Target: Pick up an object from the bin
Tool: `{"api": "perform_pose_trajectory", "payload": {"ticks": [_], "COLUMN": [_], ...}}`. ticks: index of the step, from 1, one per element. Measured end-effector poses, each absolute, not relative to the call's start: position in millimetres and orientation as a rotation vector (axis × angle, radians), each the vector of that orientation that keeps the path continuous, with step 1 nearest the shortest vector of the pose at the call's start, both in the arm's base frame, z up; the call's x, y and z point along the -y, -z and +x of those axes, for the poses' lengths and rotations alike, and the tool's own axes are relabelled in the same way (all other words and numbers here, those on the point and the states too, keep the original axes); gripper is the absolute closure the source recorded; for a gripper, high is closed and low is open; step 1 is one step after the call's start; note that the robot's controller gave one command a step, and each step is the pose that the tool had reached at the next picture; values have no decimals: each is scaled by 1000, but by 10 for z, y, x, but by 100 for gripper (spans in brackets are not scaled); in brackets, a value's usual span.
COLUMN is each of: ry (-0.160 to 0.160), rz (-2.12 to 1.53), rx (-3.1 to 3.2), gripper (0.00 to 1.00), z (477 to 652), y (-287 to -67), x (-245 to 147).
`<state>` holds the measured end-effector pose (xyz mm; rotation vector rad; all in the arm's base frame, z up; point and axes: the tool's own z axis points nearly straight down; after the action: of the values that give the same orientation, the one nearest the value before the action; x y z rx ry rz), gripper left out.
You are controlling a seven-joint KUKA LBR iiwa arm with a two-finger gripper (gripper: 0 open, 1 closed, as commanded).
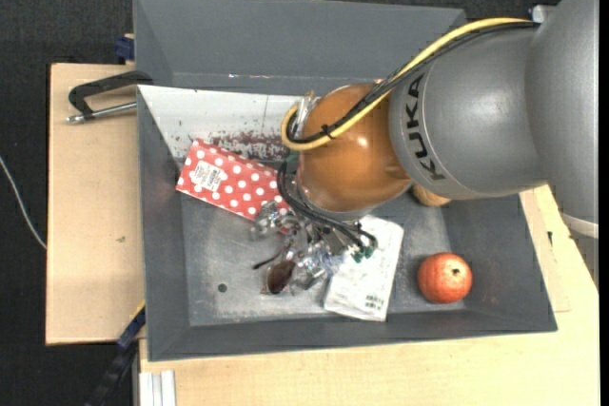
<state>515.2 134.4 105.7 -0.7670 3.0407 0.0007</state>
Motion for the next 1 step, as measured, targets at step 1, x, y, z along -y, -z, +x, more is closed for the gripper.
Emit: {"api": "perform_pose_trajectory", "payload": {"ticks": [1], "ry": [-4], "rz": [-854], "rx": [-3026], "gripper": [0], "z": [5210], "y": [-1167], "x": [-957]}}
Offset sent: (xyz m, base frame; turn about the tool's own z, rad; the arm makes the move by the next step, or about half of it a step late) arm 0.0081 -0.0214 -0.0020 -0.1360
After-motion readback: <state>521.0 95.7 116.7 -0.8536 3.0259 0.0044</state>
